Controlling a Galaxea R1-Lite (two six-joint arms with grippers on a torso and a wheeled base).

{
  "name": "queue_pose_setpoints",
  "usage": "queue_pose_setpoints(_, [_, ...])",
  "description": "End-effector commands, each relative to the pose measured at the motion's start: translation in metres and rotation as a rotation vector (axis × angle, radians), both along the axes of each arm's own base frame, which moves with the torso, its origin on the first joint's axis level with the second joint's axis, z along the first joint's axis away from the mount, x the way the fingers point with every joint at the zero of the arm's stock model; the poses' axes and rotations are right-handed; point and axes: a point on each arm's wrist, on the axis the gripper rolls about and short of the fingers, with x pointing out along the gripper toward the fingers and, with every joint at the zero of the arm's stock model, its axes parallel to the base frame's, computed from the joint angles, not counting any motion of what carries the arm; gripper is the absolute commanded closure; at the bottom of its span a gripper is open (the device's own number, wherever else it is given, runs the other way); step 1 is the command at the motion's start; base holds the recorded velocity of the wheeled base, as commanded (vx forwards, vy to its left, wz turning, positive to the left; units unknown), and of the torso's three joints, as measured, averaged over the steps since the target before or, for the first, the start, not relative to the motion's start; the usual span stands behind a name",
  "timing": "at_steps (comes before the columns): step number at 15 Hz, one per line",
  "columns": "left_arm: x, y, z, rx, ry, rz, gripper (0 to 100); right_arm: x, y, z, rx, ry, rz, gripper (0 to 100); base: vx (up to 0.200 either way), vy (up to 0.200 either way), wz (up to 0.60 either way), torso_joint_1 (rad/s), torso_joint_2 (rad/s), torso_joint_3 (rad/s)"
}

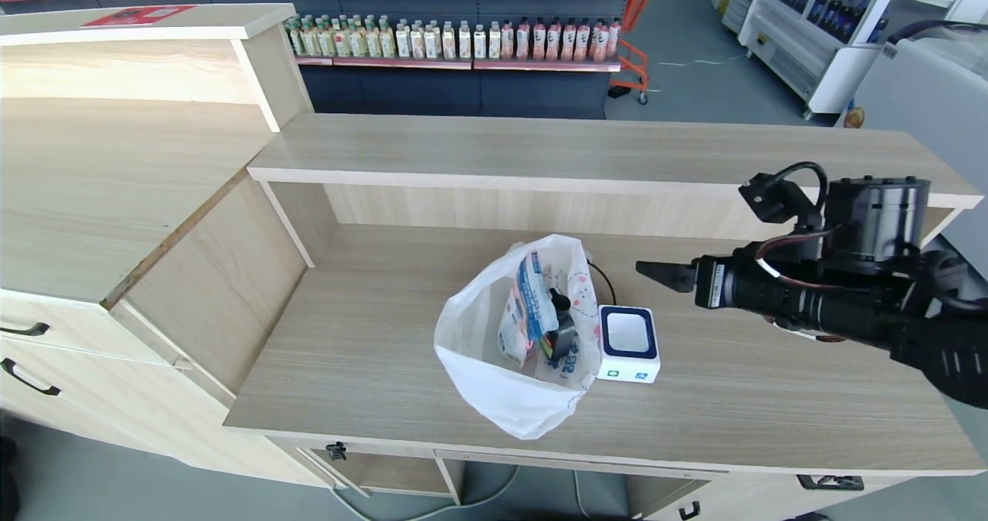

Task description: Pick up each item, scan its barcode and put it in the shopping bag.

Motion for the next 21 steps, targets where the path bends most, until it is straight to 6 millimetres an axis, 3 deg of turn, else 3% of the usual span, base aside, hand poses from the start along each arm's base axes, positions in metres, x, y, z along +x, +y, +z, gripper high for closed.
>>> queue_pose_setpoints(1, [0.000,0.000,0.000,0.000,0.000,0.000,0,-0.180,-0.065,-0.033,-0.075,-0.044,-0.277,0,0.000,0.000,0.00,0.000,0.00,0.000])
queue_pose_setpoints(3, [0.000,0.000,0.000,0.000,0.000,0.001,0,-0.234,-0.080,-0.072,-0.064,-0.100,-0.326,0,0.000,0.000,0.00,0.000,0.00,0.000])
queue_pose_setpoints(7, [0.000,0.000,0.000,0.000,0.000,0.000,0,-0.282,-0.087,-0.104,-0.099,-0.105,-0.406,0,0.000,0.000,0.00,0.000,0.00,0.000])
queue_pose_setpoints(12, [0.000,0.000,0.000,0.000,0.000,0.000,0,-0.301,-0.086,-0.107,-0.115,-0.356,-0.381,0,0.000,0.000,0.00,0.000,0.00,0.000])
queue_pose_setpoints(21, [0.000,0.000,0.000,-0.002,0.000,0.000,0,-0.301,-0.087,-0.112,-0.127,-0.314,-0.414,0,0.000,0.000,0.00,0.000,0.00,0.000])
